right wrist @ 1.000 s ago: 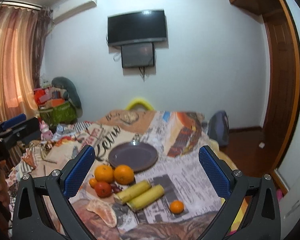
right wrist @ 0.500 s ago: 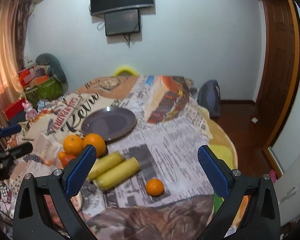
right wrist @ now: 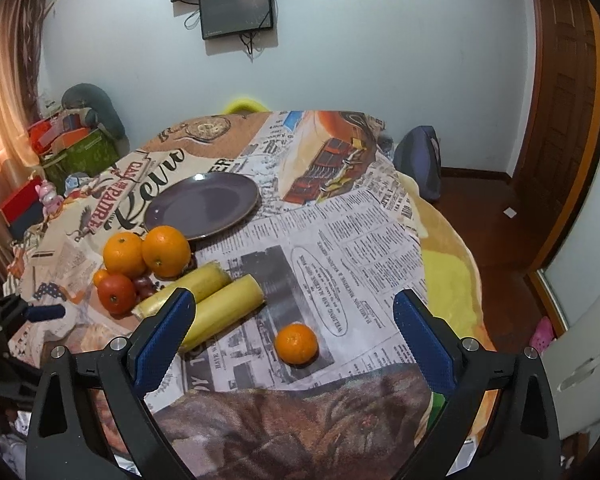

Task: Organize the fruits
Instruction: 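Lower the left tool to the pomelo segment while the right tool reaches the small mandarin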

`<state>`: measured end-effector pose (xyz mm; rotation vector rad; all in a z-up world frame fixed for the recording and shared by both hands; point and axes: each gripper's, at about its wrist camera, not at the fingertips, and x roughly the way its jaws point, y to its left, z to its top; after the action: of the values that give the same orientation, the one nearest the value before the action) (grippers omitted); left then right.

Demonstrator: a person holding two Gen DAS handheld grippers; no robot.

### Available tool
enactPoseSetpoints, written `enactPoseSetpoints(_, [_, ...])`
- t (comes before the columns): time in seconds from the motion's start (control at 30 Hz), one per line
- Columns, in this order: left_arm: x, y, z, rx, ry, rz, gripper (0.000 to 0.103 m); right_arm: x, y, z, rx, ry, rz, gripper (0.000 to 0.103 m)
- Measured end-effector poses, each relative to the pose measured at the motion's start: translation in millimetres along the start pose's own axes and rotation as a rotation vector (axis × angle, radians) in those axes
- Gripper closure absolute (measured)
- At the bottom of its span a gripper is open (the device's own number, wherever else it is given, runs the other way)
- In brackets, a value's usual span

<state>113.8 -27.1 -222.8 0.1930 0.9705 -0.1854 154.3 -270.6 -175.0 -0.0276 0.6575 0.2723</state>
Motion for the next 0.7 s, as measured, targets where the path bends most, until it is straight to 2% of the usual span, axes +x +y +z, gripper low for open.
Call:
enactPoseSetpoints(0.13, [1.6, 0.7, -0.7, -0.007, -0.005, 0.011, 0.008, 4.9, -1.0, -4.6, -0.004, 0.016, 0.003, 0.004])
enactPoseSetpoints(0.4, [17.2, -4.5, 13.9, -0.052, 0.020, -0.003, 0.007, 20.5, -12.6, -19.5, 0.029, 0.078, 0.022, 0.004])
enactPoseSetpoints(0.6, [31.5, -4.4, 26.5, -0.099, 0.027, -0.006, 0.007, 38.2, -19.1, -33.2, 0.041, 0.151, 0.040, 0.004])
enactPoseSetpoints(0.7, [31.9, -5.4, 28.0, -0.104, 0.034, -0.020, 0.014, 46.5, -19.9, -37.2, 0.041, 0.171, 0.039, 0.004])
